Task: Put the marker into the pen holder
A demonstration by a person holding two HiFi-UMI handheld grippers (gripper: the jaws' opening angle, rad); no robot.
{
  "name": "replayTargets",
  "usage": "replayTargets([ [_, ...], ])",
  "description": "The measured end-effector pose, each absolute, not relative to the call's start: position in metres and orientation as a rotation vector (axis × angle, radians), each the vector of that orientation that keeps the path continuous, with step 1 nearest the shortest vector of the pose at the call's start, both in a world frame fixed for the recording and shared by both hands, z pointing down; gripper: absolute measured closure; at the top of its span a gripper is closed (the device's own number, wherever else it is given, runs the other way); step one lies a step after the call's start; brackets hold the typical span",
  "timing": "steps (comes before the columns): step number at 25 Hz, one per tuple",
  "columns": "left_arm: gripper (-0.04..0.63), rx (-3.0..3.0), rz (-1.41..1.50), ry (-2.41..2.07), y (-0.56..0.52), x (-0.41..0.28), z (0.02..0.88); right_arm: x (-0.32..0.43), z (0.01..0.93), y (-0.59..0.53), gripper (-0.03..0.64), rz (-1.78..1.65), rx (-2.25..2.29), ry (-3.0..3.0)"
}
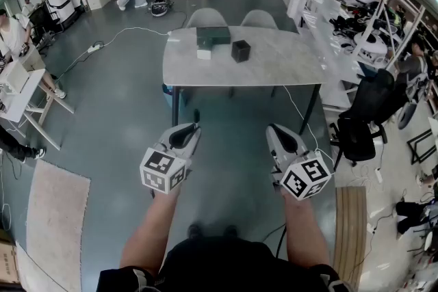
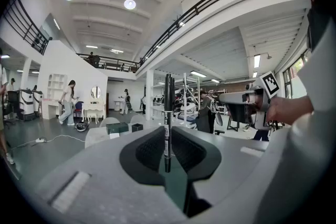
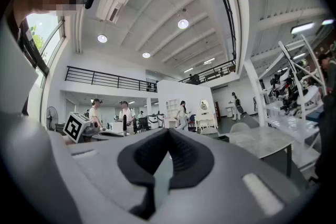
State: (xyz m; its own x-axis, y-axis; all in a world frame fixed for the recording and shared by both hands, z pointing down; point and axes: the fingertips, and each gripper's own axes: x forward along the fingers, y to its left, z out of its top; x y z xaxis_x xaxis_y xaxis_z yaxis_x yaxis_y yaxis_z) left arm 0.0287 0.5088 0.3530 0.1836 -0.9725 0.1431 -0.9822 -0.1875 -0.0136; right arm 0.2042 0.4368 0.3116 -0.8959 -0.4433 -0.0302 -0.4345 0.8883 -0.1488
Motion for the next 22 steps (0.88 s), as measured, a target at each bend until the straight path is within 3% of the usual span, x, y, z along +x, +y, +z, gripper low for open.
replayTargets([
  [22,0.548,2.301,0.231,-1.976,0.482,0.115,0.369,0.299,0.338,0.413,0.614,-0.277,-0.648,3.01],
])
